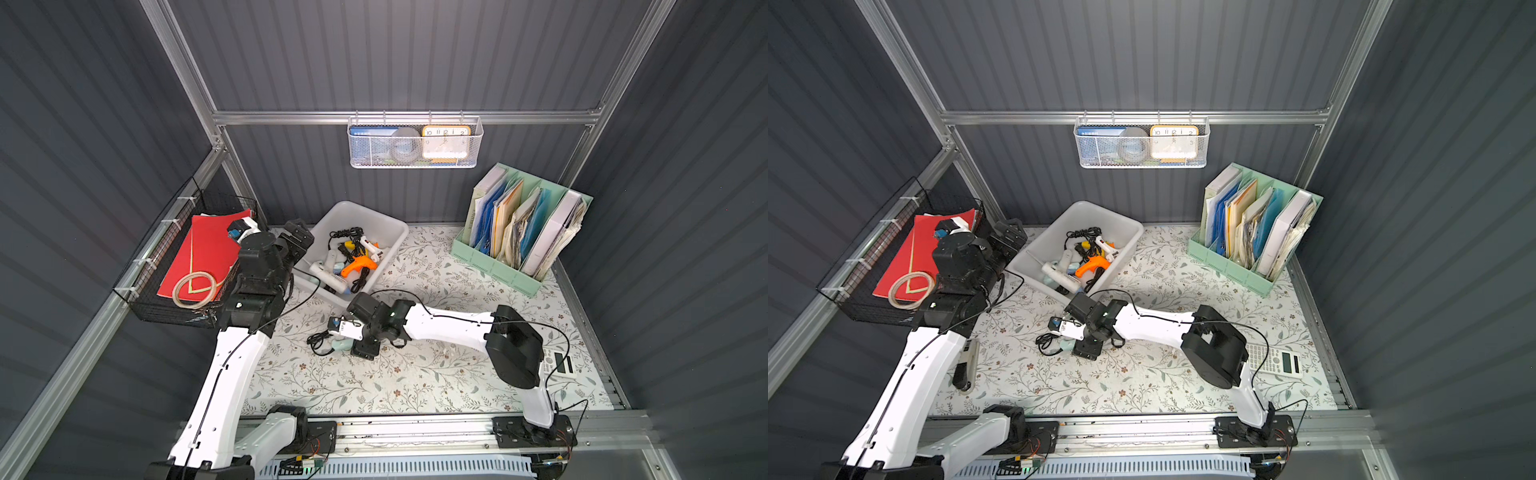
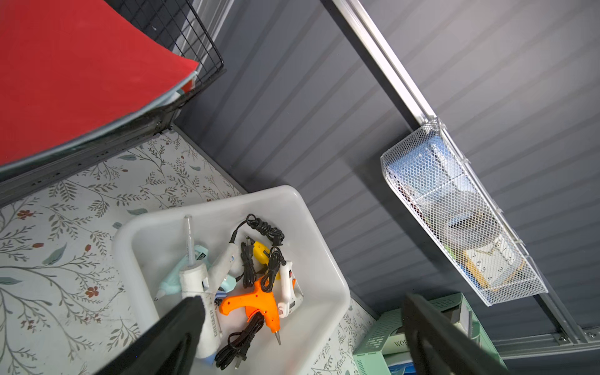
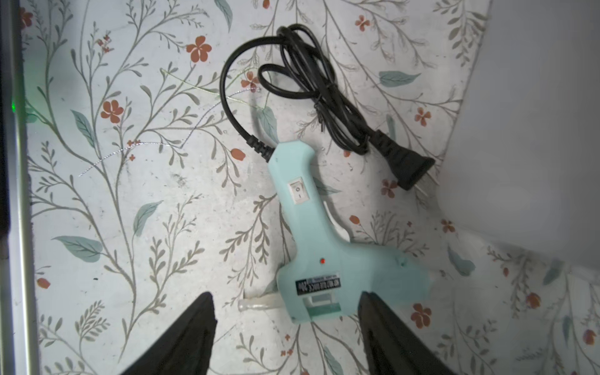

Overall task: Put the hot melt glue gun into the storage box
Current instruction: Pick up the hot melt adhesive gun from the center of the board.

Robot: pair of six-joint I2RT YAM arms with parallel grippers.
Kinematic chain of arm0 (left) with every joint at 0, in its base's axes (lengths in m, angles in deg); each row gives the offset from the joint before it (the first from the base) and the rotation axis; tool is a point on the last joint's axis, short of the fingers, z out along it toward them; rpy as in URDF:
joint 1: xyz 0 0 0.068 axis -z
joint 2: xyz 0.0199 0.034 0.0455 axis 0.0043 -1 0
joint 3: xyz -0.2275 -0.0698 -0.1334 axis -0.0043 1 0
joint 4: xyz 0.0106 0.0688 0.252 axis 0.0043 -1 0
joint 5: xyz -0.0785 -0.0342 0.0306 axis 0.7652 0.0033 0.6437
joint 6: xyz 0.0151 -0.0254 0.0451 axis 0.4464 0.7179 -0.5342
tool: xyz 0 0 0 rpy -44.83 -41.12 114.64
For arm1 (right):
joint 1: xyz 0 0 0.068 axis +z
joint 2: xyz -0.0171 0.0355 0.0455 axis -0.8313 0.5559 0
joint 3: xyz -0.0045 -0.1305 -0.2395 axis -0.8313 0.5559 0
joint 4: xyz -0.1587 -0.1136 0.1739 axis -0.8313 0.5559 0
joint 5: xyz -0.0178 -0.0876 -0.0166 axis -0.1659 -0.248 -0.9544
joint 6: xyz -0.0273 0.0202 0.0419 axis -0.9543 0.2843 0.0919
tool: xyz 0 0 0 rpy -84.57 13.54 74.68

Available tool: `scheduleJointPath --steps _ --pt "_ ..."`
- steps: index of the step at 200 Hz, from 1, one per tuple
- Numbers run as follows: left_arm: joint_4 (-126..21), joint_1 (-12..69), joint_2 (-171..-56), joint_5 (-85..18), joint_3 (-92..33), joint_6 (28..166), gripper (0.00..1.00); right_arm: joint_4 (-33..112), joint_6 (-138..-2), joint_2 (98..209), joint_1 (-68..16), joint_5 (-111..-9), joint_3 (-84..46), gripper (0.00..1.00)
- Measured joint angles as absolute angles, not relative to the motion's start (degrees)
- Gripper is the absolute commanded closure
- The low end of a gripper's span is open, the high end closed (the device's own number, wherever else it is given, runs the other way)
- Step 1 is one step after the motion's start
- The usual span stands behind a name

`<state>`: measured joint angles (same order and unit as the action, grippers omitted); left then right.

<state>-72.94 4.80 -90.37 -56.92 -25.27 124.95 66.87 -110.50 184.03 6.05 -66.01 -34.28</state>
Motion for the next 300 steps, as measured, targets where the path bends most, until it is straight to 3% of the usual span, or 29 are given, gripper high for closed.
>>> scheduleJointPath --steps 104,216,234,264,300 --pt "-73.1 4.8 -90.0 -58.1 -24.4 124.9 0.0 68.8 -114.6 194.5 6.5 -71.0 -44.9 0.35" --pt "-73.8 4.8 -90.0 -58.7 -24.4 124.9 0.0 74.1 -115.6 200.8 6.1 -64.0 -52.0 0.42" --pt "-73.9 4.8 -90.0 -58.7 -24.4 124.9 0.0 74.6 -115.3 201.1 5.6 -63.0 -52.4 0.48" --pt "-73.9 4.8 -90.0 -58.8 -24.4 124.9 0.0 76.2 -114.5 201.2 5.3 -62.1 -52.6 0.7" --pt "-74.0 4.8 -90.1 -59.3 -24.4 124.9 0.0 77.6 -113.9 201.0 5.3 -62.2 -52.7 0.87"
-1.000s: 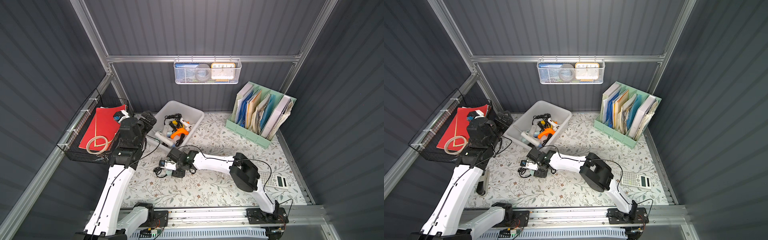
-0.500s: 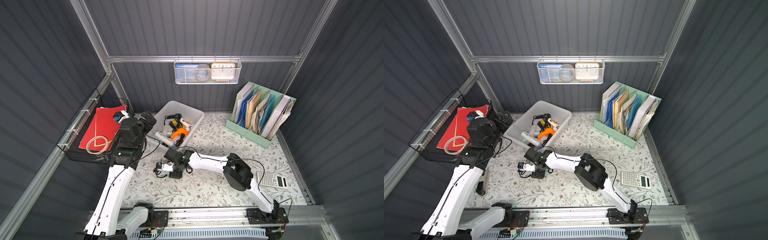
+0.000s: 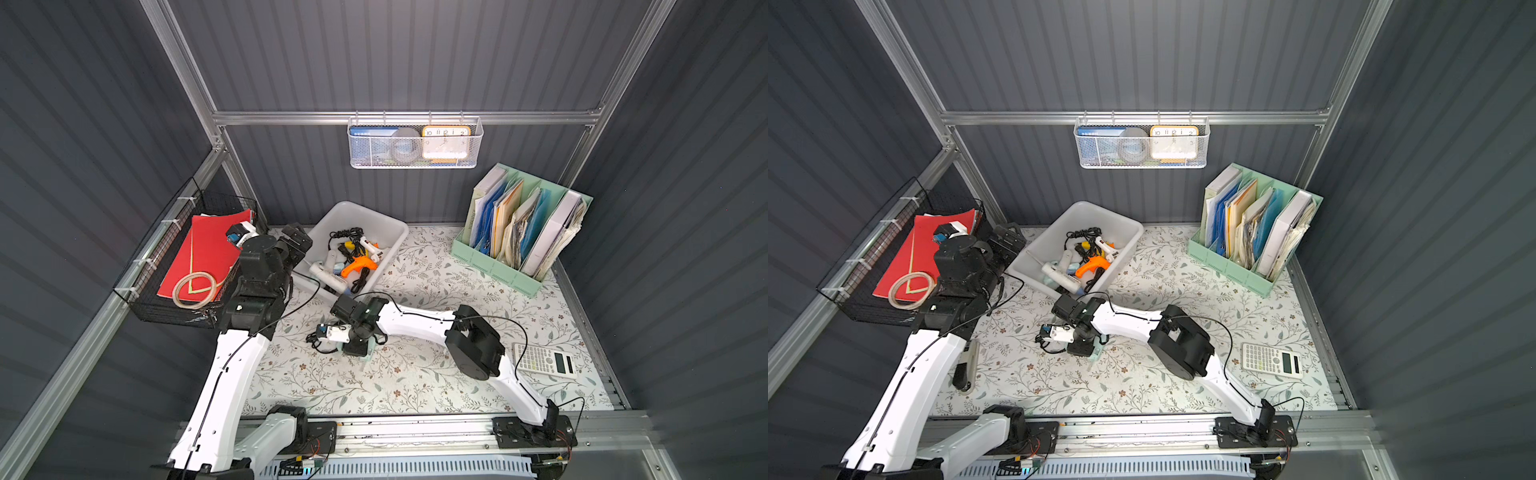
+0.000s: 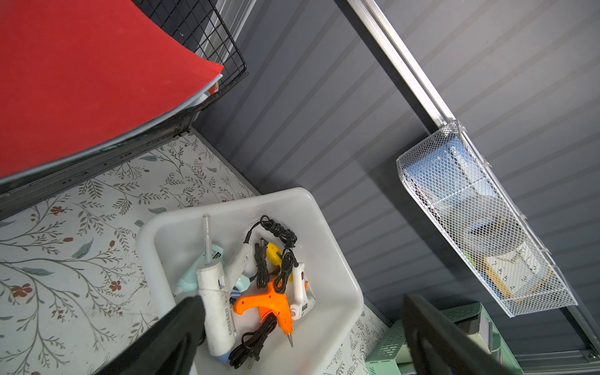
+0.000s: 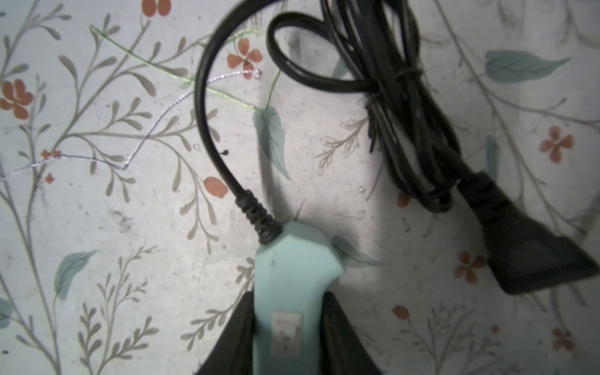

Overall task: Put the hot melt glue gun into the storage box
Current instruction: Pick up the hot melt adhesive gun from the center of the board.

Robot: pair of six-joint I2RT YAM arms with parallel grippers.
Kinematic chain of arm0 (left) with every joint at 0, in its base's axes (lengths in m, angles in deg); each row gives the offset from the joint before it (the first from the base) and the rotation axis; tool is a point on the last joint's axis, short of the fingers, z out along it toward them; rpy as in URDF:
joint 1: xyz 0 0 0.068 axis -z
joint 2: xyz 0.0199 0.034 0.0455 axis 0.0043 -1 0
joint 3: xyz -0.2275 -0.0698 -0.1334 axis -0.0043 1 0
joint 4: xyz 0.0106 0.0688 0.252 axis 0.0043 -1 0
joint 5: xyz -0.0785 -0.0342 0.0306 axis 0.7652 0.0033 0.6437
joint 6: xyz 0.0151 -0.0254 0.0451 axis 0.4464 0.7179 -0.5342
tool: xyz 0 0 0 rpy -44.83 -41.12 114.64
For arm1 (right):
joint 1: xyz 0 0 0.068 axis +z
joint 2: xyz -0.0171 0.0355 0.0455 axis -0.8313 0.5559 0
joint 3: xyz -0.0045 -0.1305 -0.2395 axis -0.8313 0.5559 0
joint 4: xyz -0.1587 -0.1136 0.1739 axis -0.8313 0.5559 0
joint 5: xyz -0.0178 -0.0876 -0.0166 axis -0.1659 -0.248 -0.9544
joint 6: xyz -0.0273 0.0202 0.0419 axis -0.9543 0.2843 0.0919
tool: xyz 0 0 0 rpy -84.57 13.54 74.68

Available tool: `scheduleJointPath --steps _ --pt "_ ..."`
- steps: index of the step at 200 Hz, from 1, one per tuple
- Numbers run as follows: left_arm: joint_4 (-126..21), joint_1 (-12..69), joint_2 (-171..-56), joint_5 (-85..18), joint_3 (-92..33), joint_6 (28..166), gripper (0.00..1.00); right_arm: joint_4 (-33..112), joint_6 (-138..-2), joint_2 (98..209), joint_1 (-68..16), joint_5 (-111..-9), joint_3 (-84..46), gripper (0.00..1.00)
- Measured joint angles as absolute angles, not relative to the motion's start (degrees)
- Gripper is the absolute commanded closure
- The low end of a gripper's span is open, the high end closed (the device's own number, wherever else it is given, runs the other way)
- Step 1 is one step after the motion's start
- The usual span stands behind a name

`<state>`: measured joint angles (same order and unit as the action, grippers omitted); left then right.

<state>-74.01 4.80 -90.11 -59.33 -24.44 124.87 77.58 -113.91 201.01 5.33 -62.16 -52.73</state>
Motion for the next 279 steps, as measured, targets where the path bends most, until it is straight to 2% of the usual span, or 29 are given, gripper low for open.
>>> scheduleJointPath --steps 21,100,169,223,279 --pt "-74.1 4.8 -90.4 -59.5 -24.4 124.9 0.0 77.0 -113.8 199.1 5.3 -62.4 -49.7 1.0" --pt "-74.1 4.8 -91.2 -59.4 -24.6 124.9 0.0 73.0 -109.5 182.9 4.1 -66.2 -28.6 1.0" --pt "-74.3 4.8 -94.4 -55.3 -27.7 124.5 0.0 63.1 -100.7 161.9 -4.8 -71.2 -11.1 1.0" --pt "-74.4 4.8 -99.7 -42.1 -30.5 119.3 0.0 54.8 -94.0 145.8 -13.0 -74.0 -1.1 1.0" --pt "-74.1 6.3 -107.3 -22.0 -32.7 114.0 0.0 47.9 -91.4 134.7 -14.8 -77.5 3.5 1.0"
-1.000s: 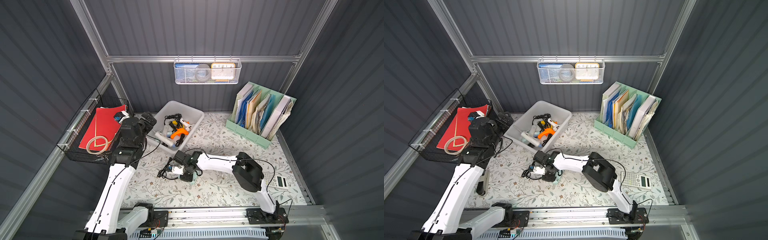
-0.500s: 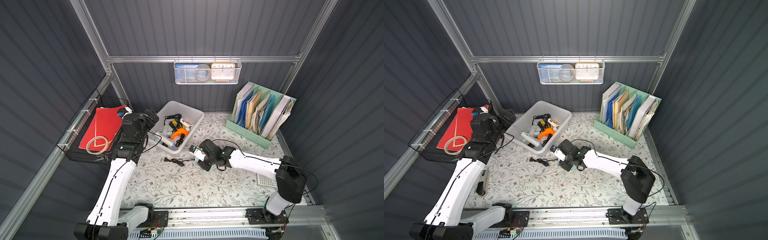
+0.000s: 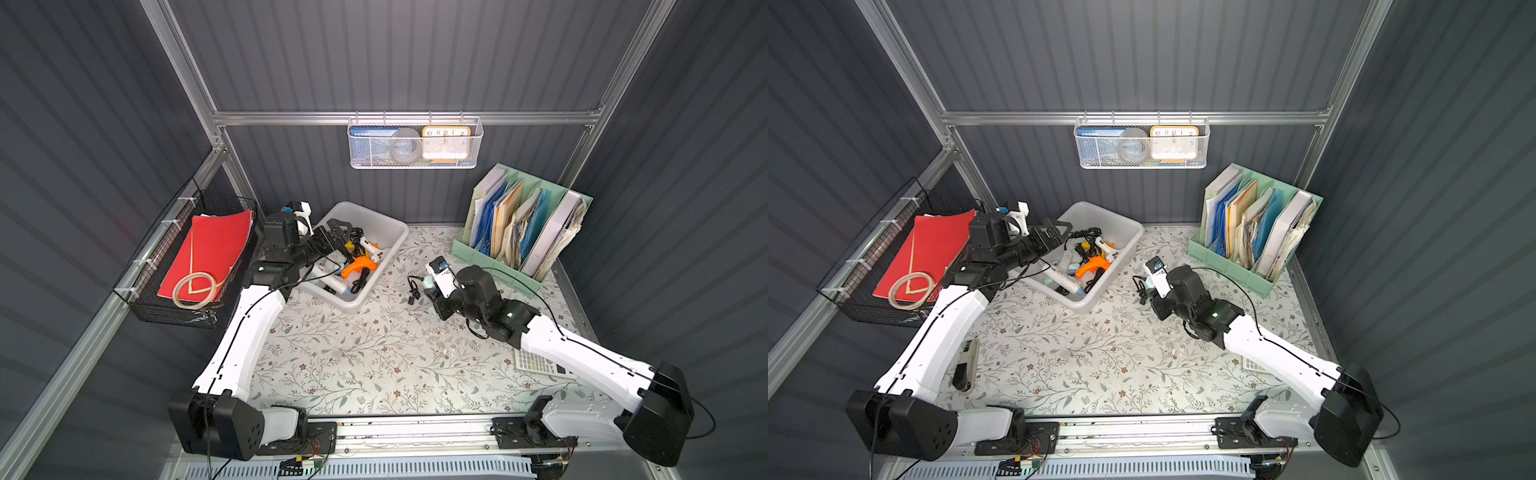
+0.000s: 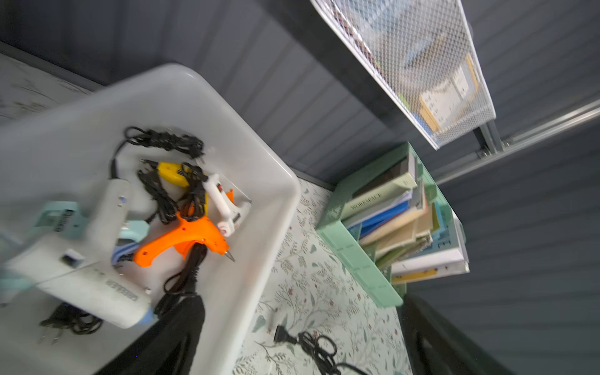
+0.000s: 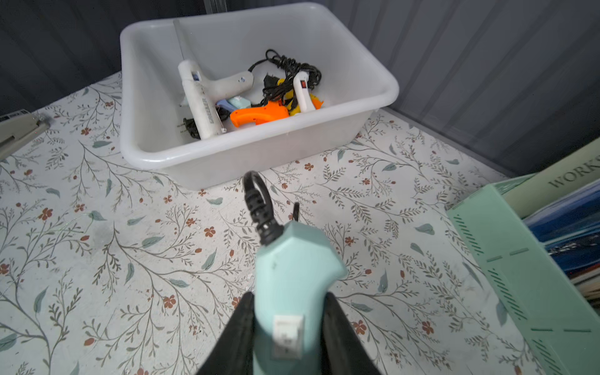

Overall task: Put the hot melt glue gun into the storage box
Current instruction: Pick up the hot melt adhesive gun from the center of the board.

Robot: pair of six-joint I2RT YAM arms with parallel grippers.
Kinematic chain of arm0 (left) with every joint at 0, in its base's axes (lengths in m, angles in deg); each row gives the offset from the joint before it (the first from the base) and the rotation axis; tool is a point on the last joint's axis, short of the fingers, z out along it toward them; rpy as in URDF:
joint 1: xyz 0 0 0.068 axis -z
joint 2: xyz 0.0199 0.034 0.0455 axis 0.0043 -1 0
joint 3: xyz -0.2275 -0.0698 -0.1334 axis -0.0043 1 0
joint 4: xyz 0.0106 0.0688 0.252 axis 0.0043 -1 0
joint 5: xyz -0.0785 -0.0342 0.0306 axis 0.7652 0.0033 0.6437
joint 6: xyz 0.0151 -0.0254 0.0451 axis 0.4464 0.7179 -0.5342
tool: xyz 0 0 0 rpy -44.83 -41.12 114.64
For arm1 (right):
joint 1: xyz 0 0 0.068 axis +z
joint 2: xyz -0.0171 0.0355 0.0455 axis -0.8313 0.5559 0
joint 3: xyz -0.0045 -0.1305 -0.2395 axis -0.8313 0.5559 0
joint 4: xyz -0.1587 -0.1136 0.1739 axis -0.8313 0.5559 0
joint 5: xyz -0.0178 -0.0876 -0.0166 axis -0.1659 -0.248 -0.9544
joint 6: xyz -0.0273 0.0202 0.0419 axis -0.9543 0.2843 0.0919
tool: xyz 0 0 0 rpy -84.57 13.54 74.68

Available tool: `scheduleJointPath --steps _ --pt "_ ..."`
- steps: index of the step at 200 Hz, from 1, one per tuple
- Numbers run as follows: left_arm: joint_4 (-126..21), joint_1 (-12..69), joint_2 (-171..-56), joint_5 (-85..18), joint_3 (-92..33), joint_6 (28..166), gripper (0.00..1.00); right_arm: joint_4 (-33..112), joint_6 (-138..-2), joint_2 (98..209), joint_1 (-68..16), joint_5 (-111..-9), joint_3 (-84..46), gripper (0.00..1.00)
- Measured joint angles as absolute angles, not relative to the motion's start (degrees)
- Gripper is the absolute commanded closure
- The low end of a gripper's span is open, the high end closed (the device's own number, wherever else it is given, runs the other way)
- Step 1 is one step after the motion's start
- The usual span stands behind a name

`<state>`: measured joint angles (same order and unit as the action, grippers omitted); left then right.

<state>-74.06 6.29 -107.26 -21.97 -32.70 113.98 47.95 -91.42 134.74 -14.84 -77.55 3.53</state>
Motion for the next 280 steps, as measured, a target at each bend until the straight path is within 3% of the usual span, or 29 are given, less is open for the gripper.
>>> scheduleJointPath --steps 61,94,103,129,170,241,256,280 --pt "-76.3 17.2 -116.3 1.6 -35.0 92.6 0.02 42.7 -90.0 129.3 -15.8 -77.6 5.7 1.0" --pt "-80.5 17.9 -119.3 10.7 -36.9 78.7 0.02 42.8 -89.5 129.1 -15.8 -76.5 5.7 1.0" --pt "-81.5 17.9 -120.2 12.5 -38.0 75.4 0.06 42.9 -89.3 128.9 -15.8 -76.1 5.7 1.0" --pt "-85.4 18.0 -123.4 16.6 -42.0 68.0 0.22 42.9 -89.0 128.1 -15.8 -74.9 5.7 1.0" --pt "-93.2 19.0 -130.3 19.9 -48.4 58.7 0.21 42.9 -88.4 127.7 -15.8 -73.3 5.7 1.0" --pt "-97.2 22.8 -135.2 20.1 -53.5 56.3 0.2 43.0 -88.0 127.7 -15.8 -72.2 5.2 1.0" --pt "-97.5 23.9 -135.2 20.1 -54.5 56.1 0.28 43.0 -88.0 127.7 -15.8 -72.2 4.9 1.0" --pt "-97.8 25.1 -135.3 20.4 -55.5 55.3 0.52 43.1 -88.0 127.7 -15.8 -72.3 4.7 1.0"
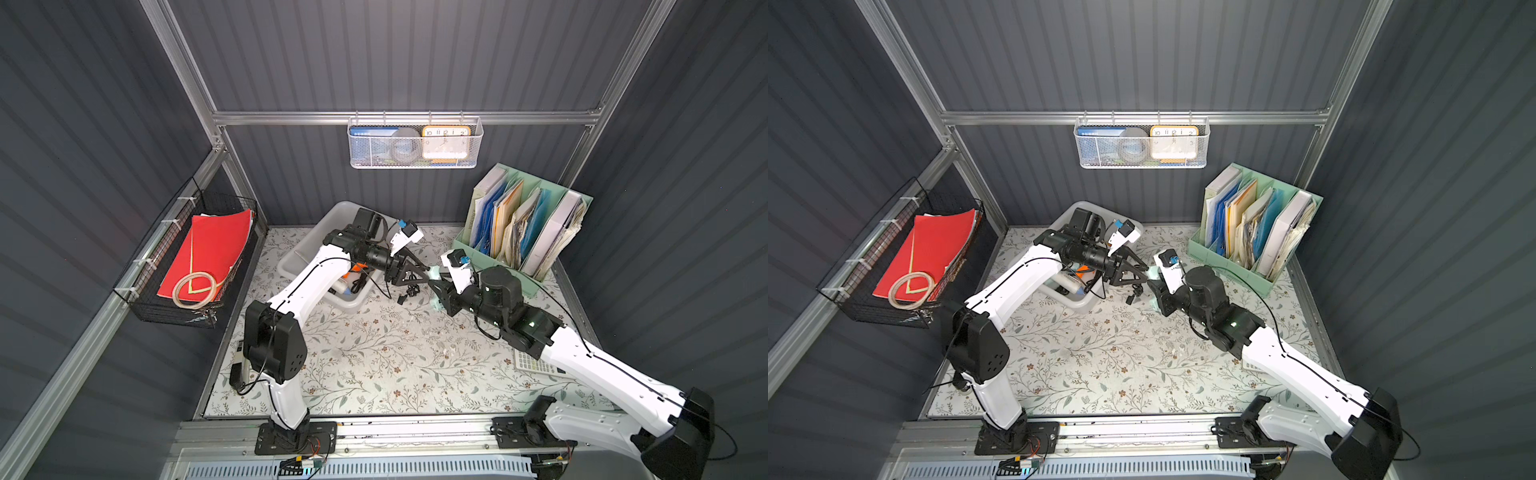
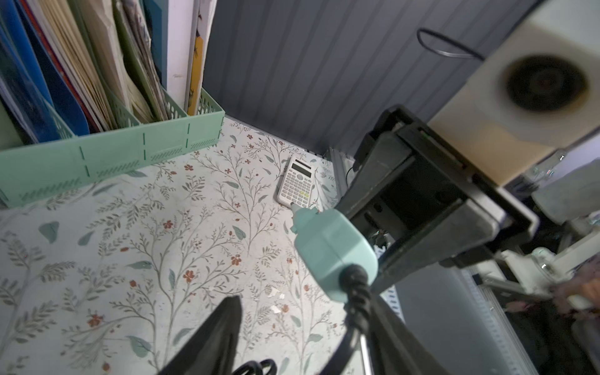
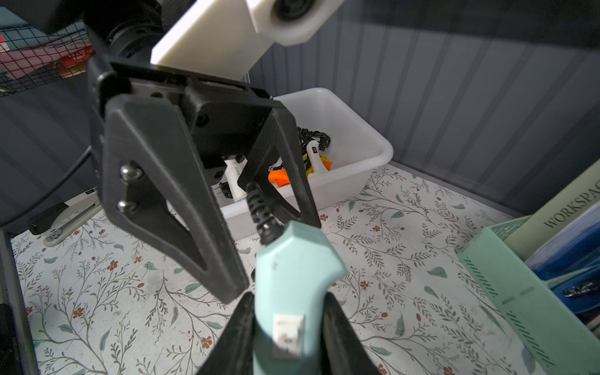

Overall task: Put the hot melt glue gun into the storage box
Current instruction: Pick up the hot melt adhesive gun from the center of the board.

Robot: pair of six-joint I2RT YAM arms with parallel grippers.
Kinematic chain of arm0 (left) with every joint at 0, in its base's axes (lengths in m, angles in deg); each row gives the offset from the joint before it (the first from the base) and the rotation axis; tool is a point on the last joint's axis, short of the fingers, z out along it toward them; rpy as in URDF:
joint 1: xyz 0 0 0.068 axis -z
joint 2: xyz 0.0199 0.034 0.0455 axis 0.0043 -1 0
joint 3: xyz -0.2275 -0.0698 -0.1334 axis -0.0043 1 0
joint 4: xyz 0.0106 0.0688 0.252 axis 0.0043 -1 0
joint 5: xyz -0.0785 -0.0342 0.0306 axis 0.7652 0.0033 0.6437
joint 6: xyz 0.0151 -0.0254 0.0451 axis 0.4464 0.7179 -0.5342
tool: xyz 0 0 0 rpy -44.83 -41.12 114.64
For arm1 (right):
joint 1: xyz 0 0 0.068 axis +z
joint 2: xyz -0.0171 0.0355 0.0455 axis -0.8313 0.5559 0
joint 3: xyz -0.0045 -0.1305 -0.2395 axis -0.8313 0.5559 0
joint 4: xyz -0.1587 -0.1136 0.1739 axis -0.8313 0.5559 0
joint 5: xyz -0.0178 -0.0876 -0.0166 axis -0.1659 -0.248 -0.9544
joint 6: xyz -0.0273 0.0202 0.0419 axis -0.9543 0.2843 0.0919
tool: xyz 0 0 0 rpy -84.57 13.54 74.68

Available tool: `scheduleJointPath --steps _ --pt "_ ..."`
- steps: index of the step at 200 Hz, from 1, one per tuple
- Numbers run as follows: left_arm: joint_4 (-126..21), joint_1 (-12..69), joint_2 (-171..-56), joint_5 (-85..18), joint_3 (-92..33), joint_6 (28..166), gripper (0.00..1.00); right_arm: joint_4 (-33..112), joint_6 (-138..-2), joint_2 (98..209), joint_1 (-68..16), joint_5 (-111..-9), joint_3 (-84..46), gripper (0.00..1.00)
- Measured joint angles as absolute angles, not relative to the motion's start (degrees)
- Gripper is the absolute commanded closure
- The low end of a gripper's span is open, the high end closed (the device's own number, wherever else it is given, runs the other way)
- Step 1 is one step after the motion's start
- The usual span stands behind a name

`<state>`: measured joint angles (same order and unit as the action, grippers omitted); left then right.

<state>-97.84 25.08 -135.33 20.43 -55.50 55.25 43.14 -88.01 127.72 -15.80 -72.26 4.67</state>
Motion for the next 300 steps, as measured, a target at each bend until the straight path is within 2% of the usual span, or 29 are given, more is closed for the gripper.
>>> scheduleJointPath --steps 25,51,84,151,160,172,193,240,250,300 --pt "-98.3 25.1 -135.3 20.4 -55.6 55.0 0.72 43.2 -88.0 127.7 -16.0 -72.3 4.7 1.0" --pt "-98.3 25.1 -135.3 19.9 -55.6 55.2 0.82 43.2 -88.1 128.0 -16.0 -72.3 4.6 1.0" --pt "-97.0 25.1 -134.0 17.5 -54.3 58.5 1.0 43.2 -88.3 128.8 -16.1 -72.3 4.6 1.0" --pt "-90.5 25.9 -130.5 9.7 -52.1 70.1 1.0 42.0 -89.6 129.4 -16.1 -72.5 3.9 1.0" --pt "-89.8 25.9 -130.0 9.0 -51.6 71.3 1.0 41.7 -89.7 129.4 -16.1 -72.5 3.9 0.9" --pt "-88.8 26.0 -129.3 8.1 -50.8 72.7 1.0 41.4 -89.7 129.5 -16.1 -72.5 3.9 0.7" --pt "-87.0 26.1 -127.9 5.7 -49.4 74.9 1.0 41.2 -90.4 129.8 -16.1 -72.5 3.9 0.44" --pt "-80.9 25.0 -124.9 -0.3 -47.9 79.3 1.0 41.4 -90.7 129.5 -16.0 -73.4 4.1 0.14" --pt "-79.8 25.0 -124.2 -1.5 -47.5 80.2 1.0 41.0 -90.0 129.2 -16.0 -73.9 4.6 0.02" --pt "-75.9 23.5 -121.4 -8.8 -47.0 84.9 1.0 39.0 -88.8 125.4 -16.0 -79.2 8.2 0.01"
